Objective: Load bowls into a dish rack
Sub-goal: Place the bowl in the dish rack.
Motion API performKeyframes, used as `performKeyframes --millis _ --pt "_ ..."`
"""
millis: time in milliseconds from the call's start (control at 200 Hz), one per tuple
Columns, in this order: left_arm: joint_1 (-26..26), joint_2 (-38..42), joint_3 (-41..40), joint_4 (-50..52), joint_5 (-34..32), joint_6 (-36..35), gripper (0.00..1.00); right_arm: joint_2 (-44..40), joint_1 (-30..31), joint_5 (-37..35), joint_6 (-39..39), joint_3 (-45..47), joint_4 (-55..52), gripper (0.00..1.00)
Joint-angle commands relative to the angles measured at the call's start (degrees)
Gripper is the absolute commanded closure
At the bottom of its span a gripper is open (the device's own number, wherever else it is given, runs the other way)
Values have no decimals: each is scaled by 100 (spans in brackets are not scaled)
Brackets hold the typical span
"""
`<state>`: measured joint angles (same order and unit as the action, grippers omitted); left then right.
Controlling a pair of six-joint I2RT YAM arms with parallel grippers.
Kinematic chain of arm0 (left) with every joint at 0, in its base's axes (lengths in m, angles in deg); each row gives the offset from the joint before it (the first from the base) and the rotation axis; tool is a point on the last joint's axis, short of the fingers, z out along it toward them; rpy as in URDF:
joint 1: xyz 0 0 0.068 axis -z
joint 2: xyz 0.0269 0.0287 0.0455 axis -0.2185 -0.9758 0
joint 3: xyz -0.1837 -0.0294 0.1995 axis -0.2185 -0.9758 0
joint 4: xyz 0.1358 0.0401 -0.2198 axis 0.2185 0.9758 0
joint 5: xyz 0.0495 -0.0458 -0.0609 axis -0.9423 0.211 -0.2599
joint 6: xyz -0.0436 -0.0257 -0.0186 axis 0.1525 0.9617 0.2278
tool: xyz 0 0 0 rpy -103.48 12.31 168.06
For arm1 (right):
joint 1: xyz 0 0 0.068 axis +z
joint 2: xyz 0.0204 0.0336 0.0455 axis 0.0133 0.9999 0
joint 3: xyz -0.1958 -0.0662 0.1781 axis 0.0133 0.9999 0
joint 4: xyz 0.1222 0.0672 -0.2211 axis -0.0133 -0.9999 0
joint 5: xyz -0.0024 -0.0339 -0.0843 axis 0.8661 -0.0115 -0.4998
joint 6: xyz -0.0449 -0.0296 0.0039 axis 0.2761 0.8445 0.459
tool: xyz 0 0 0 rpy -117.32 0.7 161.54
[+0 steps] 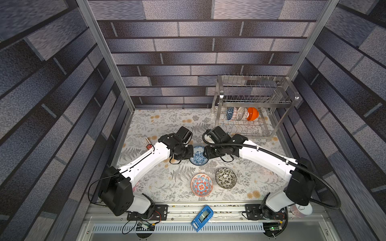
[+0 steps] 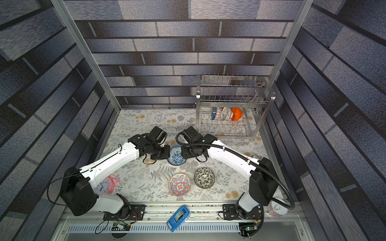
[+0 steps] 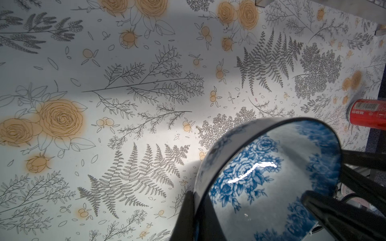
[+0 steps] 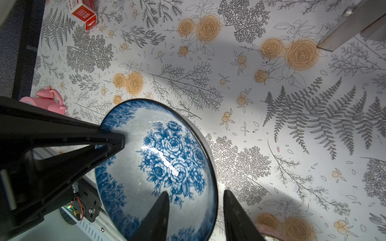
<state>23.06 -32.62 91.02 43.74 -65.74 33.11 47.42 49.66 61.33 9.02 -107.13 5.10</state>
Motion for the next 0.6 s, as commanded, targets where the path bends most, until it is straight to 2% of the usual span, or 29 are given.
performKeyframes --millis 0,225,591 --pt "36 81 125 -114 143 -37 100 73 14 -37 -1 -174 -255 58" --pt "38 103 102 -121 134 -14 100 134 -13 -77 -19 -218 -273 67" --pt "56 133 54 -131 134 5 100 259 -32 -52 -47 -241 -257 72"
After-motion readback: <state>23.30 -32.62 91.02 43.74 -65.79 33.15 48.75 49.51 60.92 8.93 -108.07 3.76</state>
